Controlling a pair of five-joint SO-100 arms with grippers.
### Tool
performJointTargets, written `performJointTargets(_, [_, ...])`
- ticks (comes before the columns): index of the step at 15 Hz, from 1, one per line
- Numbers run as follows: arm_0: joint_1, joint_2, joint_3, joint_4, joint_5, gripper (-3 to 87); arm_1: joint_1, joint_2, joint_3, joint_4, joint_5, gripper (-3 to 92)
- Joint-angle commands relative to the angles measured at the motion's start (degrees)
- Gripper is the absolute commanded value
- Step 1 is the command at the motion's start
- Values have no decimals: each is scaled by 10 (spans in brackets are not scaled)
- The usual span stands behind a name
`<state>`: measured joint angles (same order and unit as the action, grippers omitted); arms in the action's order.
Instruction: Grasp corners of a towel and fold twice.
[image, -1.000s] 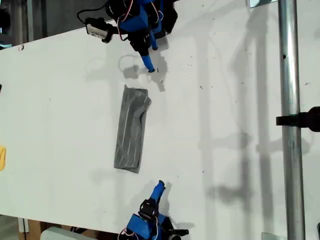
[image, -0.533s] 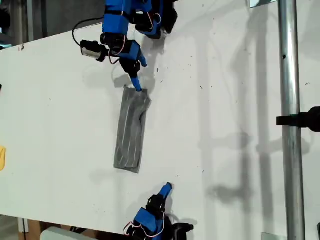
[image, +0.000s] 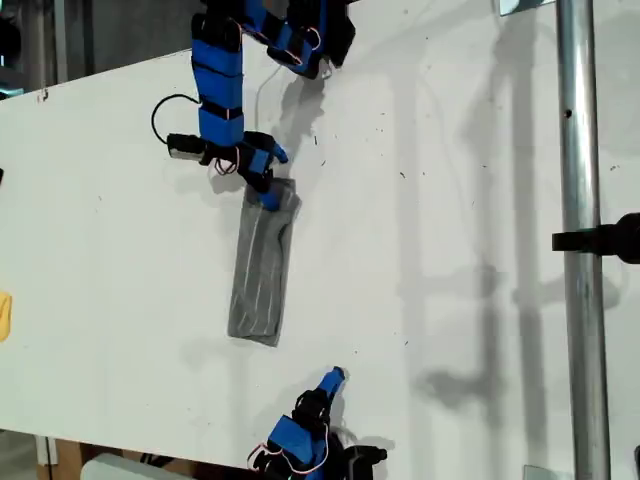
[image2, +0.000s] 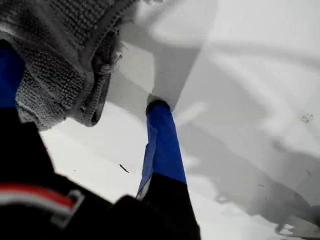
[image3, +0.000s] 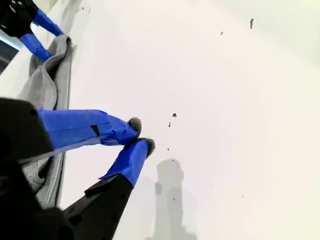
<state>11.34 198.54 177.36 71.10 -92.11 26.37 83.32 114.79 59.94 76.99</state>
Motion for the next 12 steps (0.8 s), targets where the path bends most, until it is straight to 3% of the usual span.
performJointTargets(1, [8, 4, -20, 9, 4, 35, 17, -61, -116, -13, -37, 410])
performJointTargets(5, [8, 4, -25, 18, 0, 32, 31, -141, -226, -25, -81, 252])
performJointTargets(6, [6, 4, -25, 18, 2, 30, 33, -143, -229, -33, -72, 45])
performJointTargets(10, [5, 4, -31, 22, 4, 28, 35, -32, -138, 35, -102, -2])
performJointTargets(12, [4, 4, -30, 17, 9, 27, 7, 157, -27, 144, -97, -2])
